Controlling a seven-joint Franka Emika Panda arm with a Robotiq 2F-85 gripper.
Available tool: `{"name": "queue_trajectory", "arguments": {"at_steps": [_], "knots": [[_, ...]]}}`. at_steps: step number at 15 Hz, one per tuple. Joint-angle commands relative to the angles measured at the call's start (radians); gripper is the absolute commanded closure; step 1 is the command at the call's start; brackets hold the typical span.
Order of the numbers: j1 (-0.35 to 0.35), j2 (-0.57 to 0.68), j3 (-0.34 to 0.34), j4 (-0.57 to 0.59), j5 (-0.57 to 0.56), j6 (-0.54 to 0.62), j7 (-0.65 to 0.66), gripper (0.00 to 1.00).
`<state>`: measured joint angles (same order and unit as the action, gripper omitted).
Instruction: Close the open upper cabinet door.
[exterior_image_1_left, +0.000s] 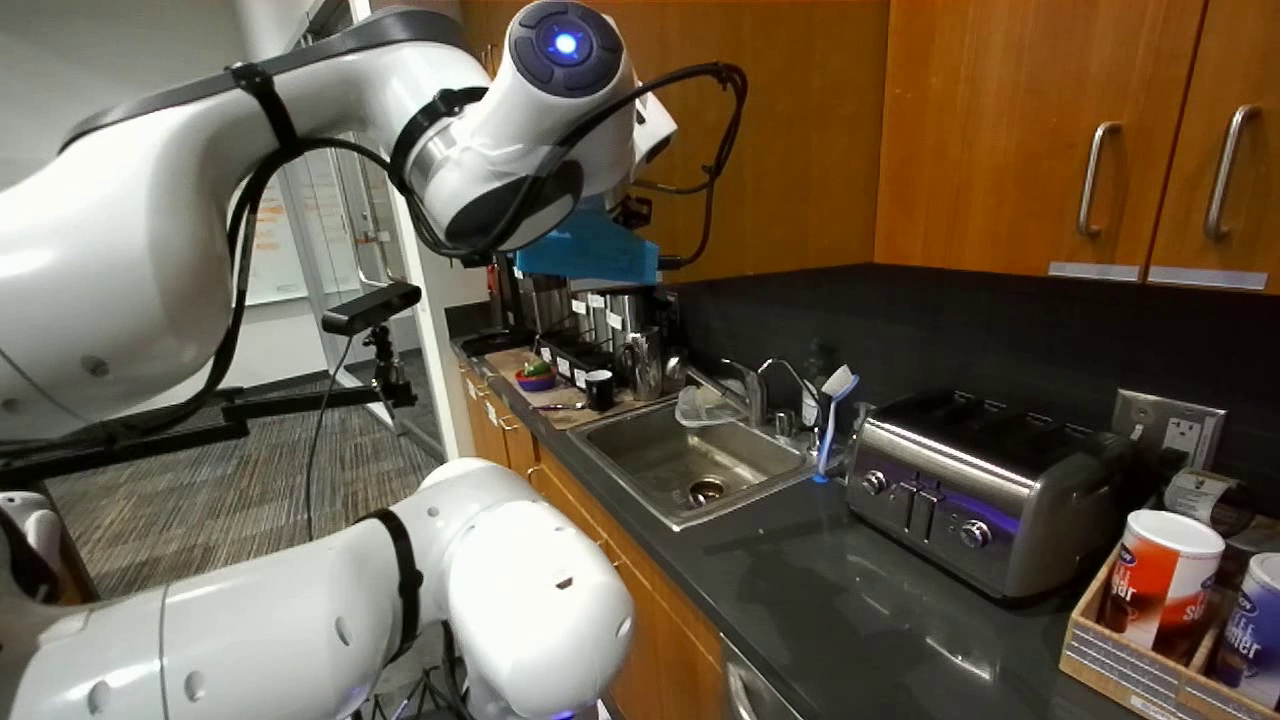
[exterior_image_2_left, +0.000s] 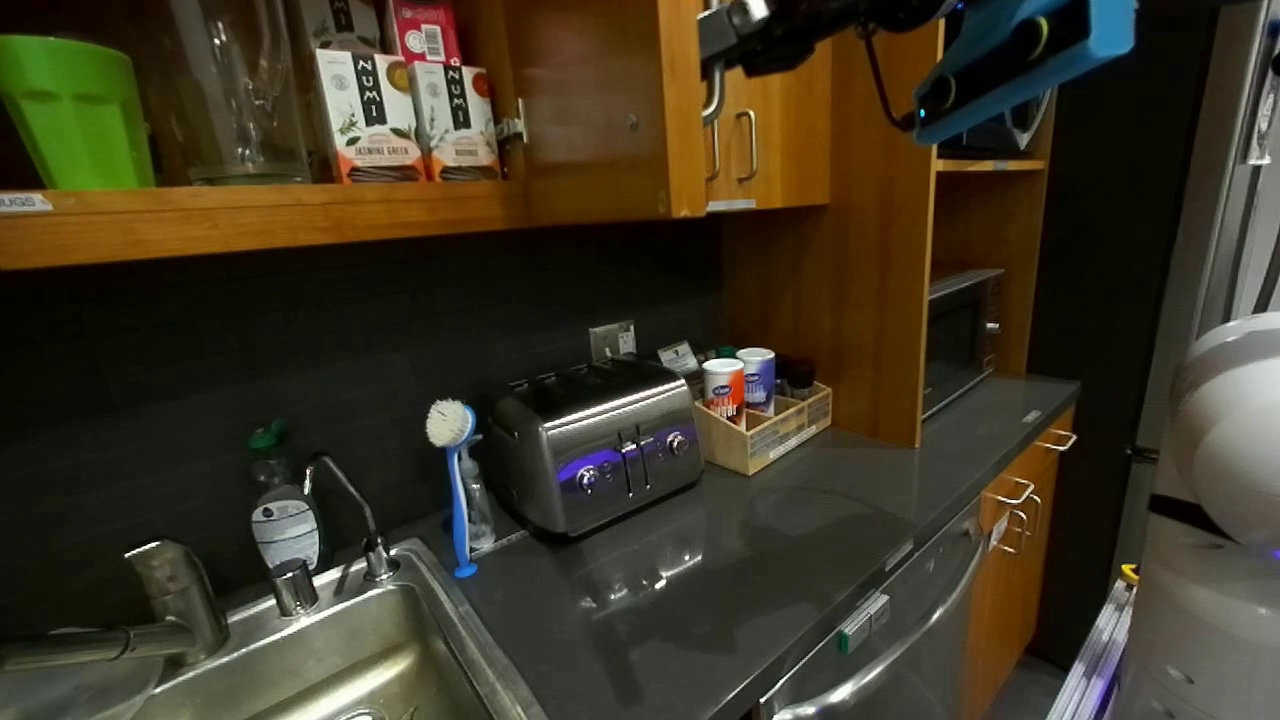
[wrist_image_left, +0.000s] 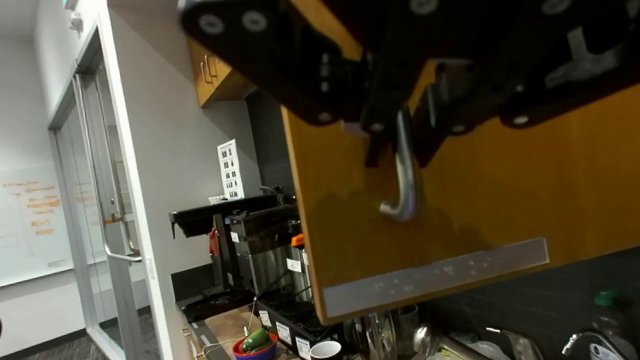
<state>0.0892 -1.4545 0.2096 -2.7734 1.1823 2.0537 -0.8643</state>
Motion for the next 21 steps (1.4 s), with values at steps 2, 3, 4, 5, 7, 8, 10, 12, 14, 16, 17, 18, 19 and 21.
{"name": "queue_trajectory", "arguments": {"at_steps": [2, 3, 4, 5, 7, 8, 10, 12, 14, 16, 17, 18, 19, 21], "knots": [[-0.001, 0.035, 0.104, -0.003, -0.017, 0.034, 0.024, 0.96], [0.001, 0.041, 0.130, -0.006, -0.021, 0.044, 0.032, 0.96], [0.005, 0.047, 0.157, -0.009, -0.021, 0.054, 0.039, 0.96], [0.010, 0.052, 0.183, -0.011, -0.021, 0.064, 0.046, 0.96], [0.018, 0.061, 0.230, -0.014, -0.020, 0.089, 0.059, 0.96], [-0.020, 0.042, 0.257, -0.014, 0.006, 0.061, 0.051, 0.96], [-0.021, 0.038, 0.287, -0.015, 0.007, 0.061, 0.063, 0.96], [-0.026, 0.035, 0.313, -0.015, 0.009, 0.062, 0.070, 0.96], [-0.029, 0.034, 0.333, -0.014, 0.011, 0.065, 0.077, 0.96], [-0.037, 0.036, 0.336, -0.014, -0.006, 0.068, 0.083, 0.96], [-0.006, 0.071, 0.310, -0.014, -0.049, 0.118, 0.106, 0.96], [-0.029, 0.087, 0.293, -0.007, -0.059, 0.148, 0.113, 0.96], [-0.054, 0.110, 0.270, 0.006, -0.087, 0.187, 0.129, 0.96], [-0.072, 0.146, 0.231, 0.012, -0.136, 0.290, 0.151, 0.96]]}}
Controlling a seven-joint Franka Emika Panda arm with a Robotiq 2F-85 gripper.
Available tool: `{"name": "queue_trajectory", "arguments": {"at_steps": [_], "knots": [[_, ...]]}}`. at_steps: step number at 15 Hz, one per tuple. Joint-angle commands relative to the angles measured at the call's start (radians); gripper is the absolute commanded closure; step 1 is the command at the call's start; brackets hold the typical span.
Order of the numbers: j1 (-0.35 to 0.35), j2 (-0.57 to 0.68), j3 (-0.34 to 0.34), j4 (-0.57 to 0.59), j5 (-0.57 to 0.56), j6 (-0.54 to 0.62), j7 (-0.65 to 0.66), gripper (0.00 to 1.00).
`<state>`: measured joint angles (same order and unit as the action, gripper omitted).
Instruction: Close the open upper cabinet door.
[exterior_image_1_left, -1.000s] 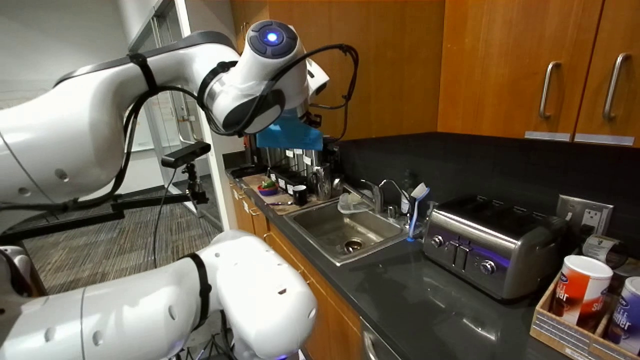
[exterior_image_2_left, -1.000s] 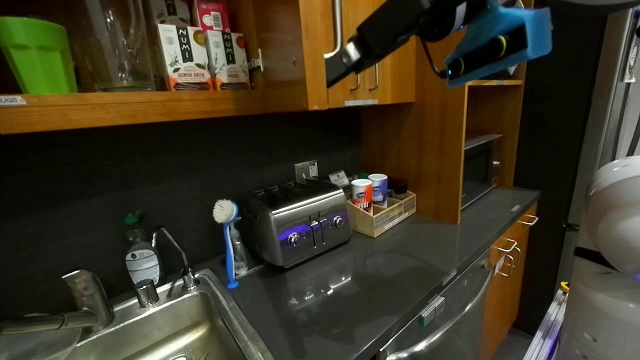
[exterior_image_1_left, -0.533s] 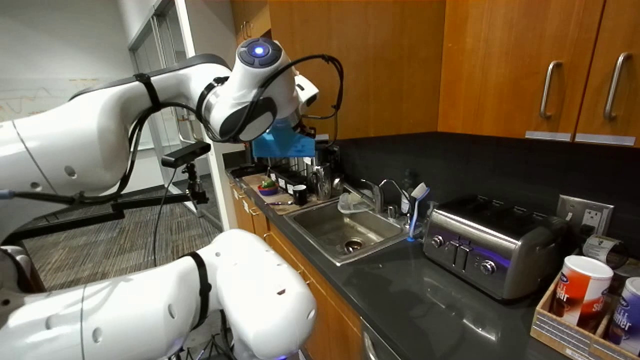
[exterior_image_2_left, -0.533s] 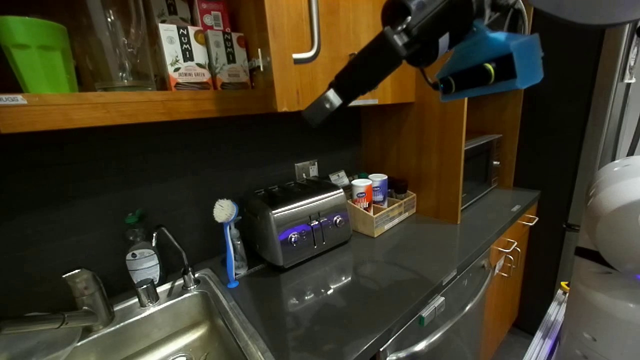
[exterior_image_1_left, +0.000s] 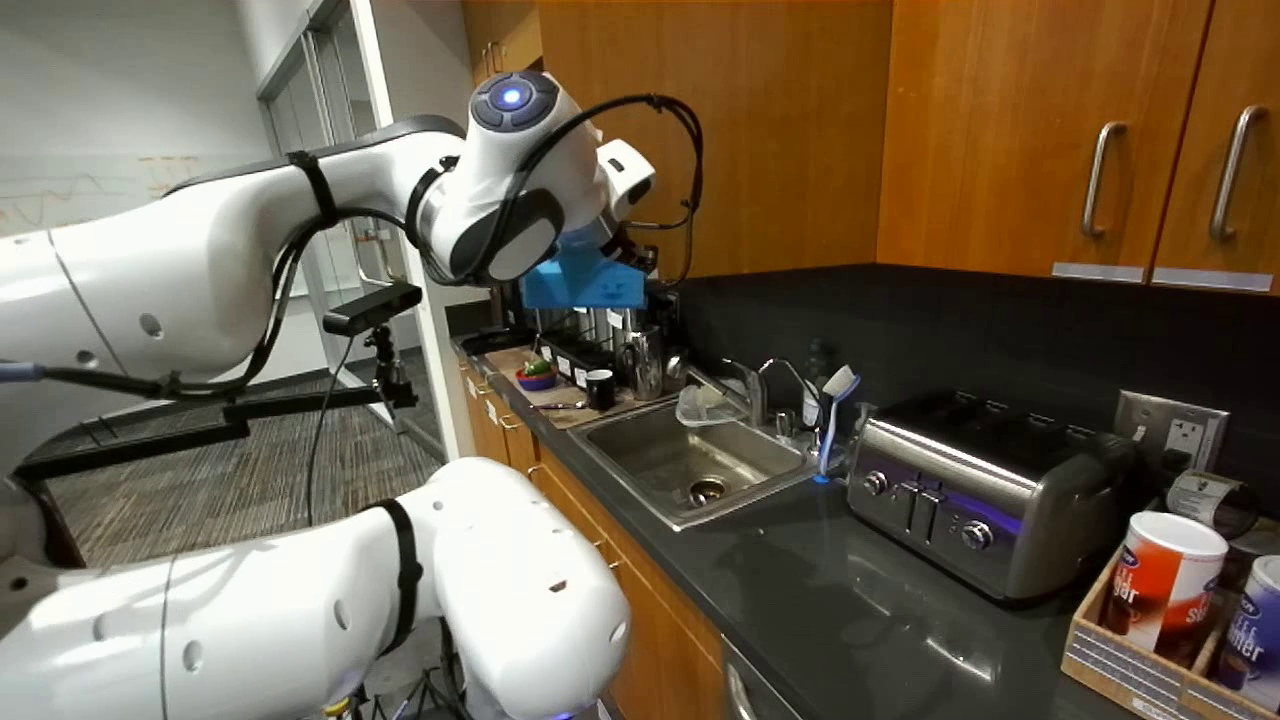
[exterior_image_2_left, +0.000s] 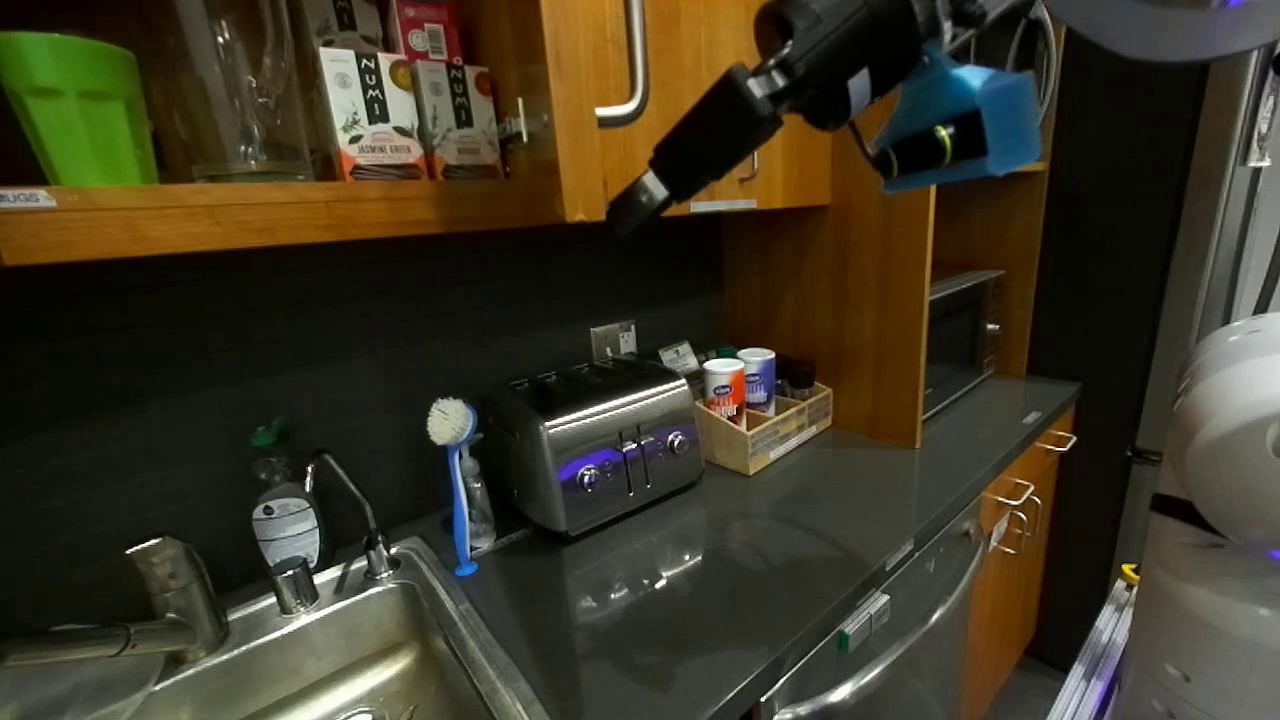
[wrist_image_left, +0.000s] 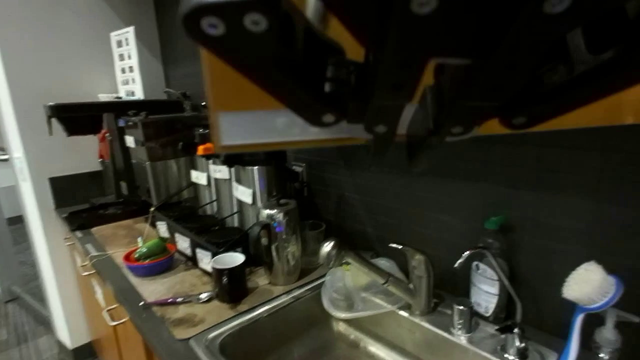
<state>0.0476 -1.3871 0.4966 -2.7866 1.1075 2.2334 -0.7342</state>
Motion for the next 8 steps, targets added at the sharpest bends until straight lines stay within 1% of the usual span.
{"name": "queue_trajectory", "arguments": {"at_steps": [1, 3, 5, 8], "knots": [[-0.031, 0.094, -0.076, 0.025, -0.091, 0.158, 0.027, 0.96], [-0.016, 0.136, -0.104, 0.021, -0.142, 0.255, 0.044, 0.96], [0.015, 0.172, -0.140, 0.019, -0.202, 0.313, 0.078, 0.96], [0.087, 0.198, -0.203, 0.023, -0.310, 0.311, 0.176, 0.96]]}}
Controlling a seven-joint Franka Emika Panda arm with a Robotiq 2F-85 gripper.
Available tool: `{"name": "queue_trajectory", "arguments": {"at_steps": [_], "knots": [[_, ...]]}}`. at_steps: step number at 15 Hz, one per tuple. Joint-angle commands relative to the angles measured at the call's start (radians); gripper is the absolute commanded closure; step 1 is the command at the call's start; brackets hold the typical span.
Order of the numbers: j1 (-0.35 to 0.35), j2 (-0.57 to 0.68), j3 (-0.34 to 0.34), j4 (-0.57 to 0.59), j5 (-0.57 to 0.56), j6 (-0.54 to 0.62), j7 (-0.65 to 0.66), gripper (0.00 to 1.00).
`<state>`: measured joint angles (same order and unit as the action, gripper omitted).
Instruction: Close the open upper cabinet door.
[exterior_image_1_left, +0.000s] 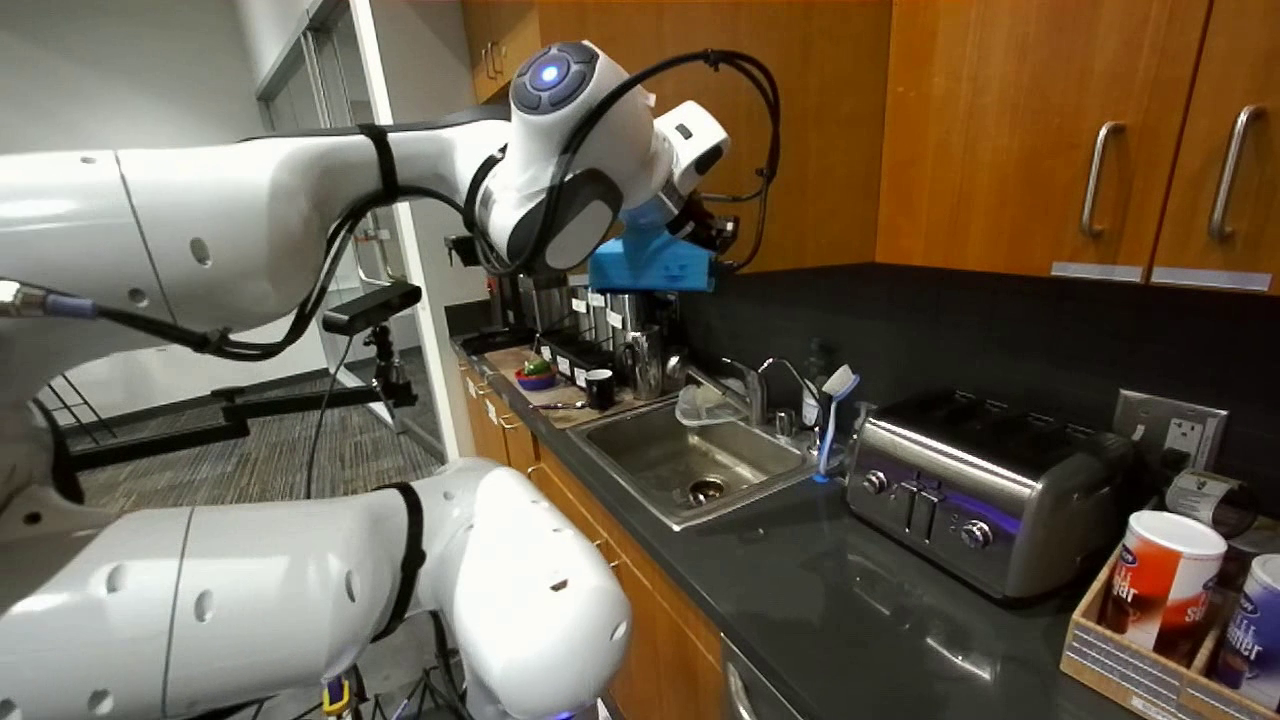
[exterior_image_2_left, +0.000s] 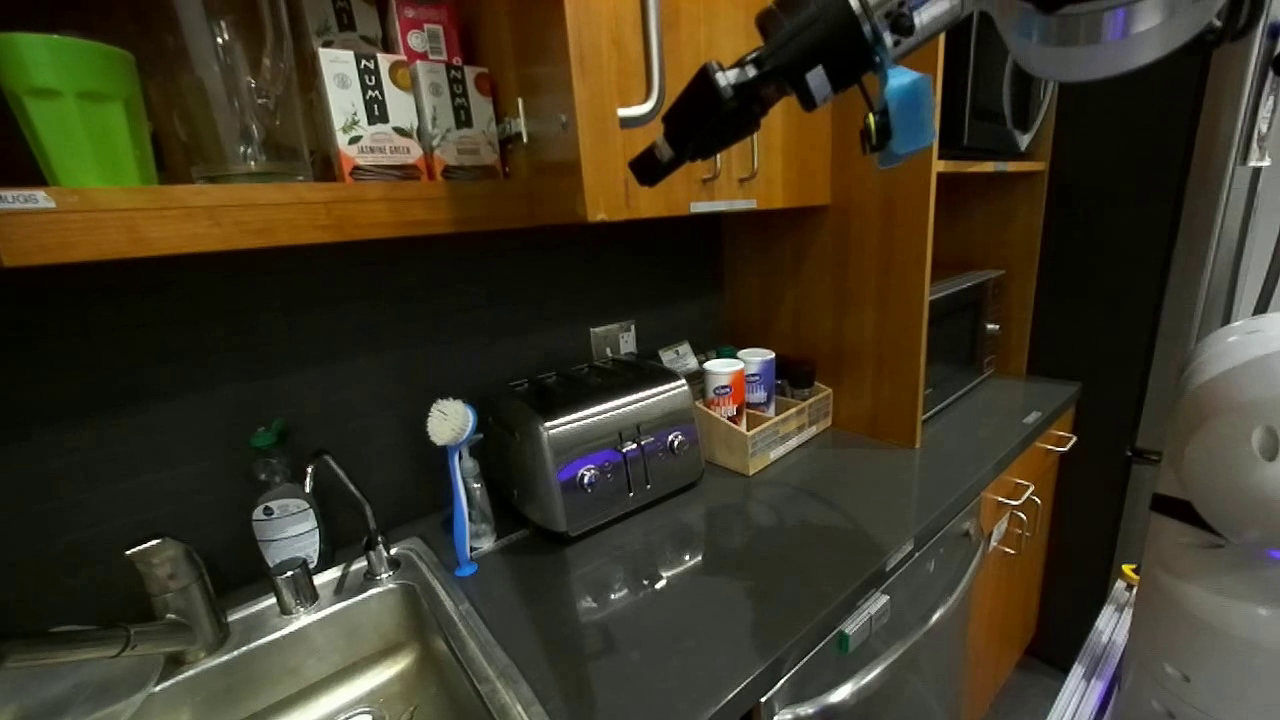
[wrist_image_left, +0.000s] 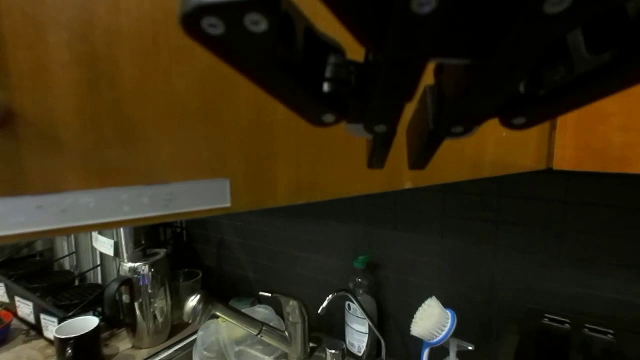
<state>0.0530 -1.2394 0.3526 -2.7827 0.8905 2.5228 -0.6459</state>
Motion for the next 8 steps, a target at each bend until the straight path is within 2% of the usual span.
{"name": "queue_trajectory", "arguments": {"at_steps": [1, 8], "knots": [[0.114, 0.051, -0.076, 0.020, -0.125, 0.012, 0.124, 0.96], [0.338, 0.046, -0.135, 0.026, -0.280, 0.013, 0.336, 0.96]]}}
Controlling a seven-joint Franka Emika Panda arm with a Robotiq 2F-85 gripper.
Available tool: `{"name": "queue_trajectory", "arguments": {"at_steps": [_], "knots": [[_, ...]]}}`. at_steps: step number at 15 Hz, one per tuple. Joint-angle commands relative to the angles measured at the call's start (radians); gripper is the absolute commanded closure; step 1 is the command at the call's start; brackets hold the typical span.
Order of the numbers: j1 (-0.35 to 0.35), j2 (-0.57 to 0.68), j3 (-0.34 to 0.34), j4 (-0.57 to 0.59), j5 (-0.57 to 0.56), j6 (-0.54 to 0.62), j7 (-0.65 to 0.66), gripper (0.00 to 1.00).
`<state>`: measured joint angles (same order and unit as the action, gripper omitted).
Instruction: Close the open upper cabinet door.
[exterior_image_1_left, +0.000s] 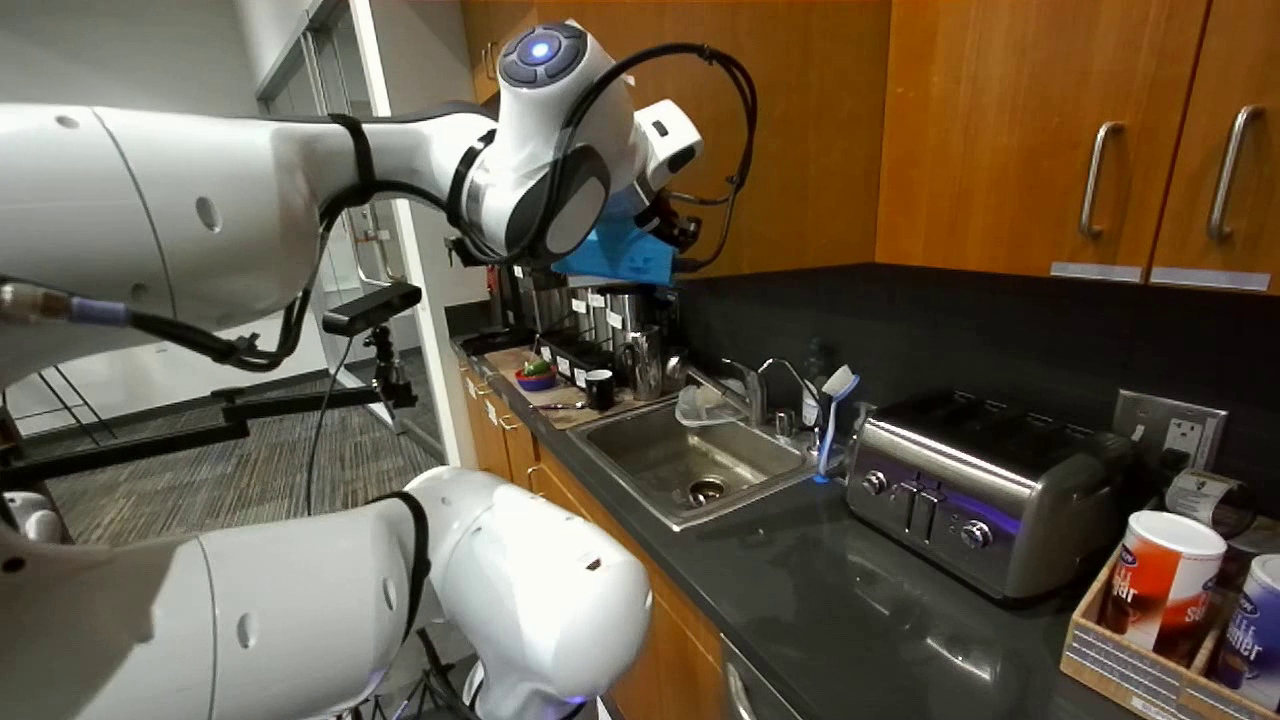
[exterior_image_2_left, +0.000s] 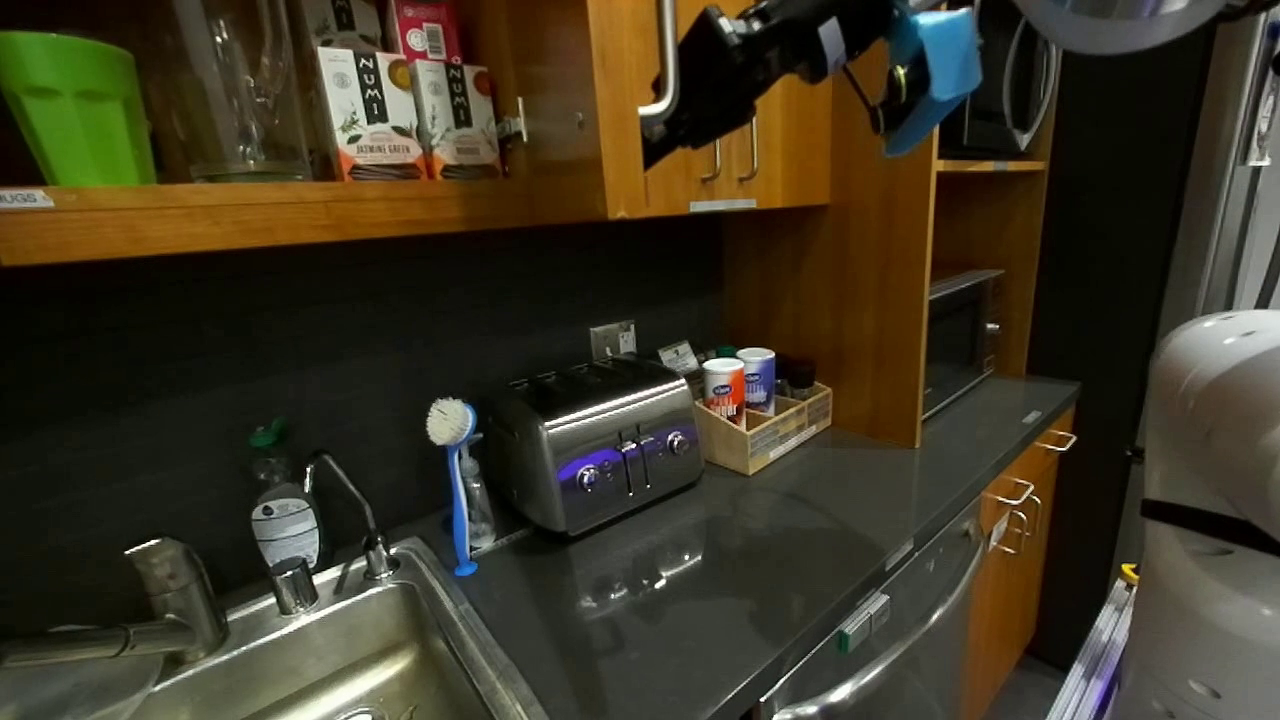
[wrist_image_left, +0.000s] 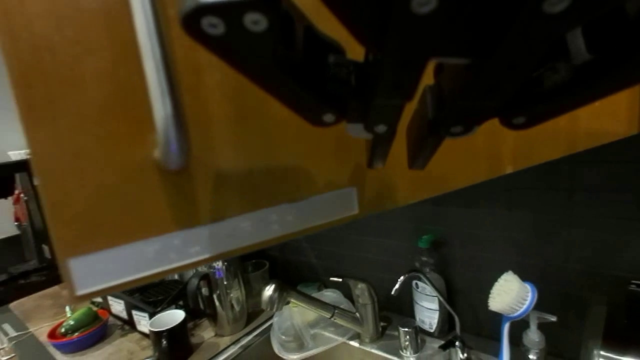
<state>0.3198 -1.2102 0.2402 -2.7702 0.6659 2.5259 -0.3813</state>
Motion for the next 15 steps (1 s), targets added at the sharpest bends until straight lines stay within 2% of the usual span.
{"name": "queue_trajectory", "arguments": {"at_steps": [1, 8, 15], "knots": [[0.093, 0.023, -0.026, 0.015, -0.070, 0.013, 0.092, 0.96], [0.199, 0.047, -0.013, 0.019, -0.151, 0.032, 0.189, 0.96], [0.272, 0.143, 0.034, 0.031, -0.223, 0.123, 0.252, 0.96]]}}
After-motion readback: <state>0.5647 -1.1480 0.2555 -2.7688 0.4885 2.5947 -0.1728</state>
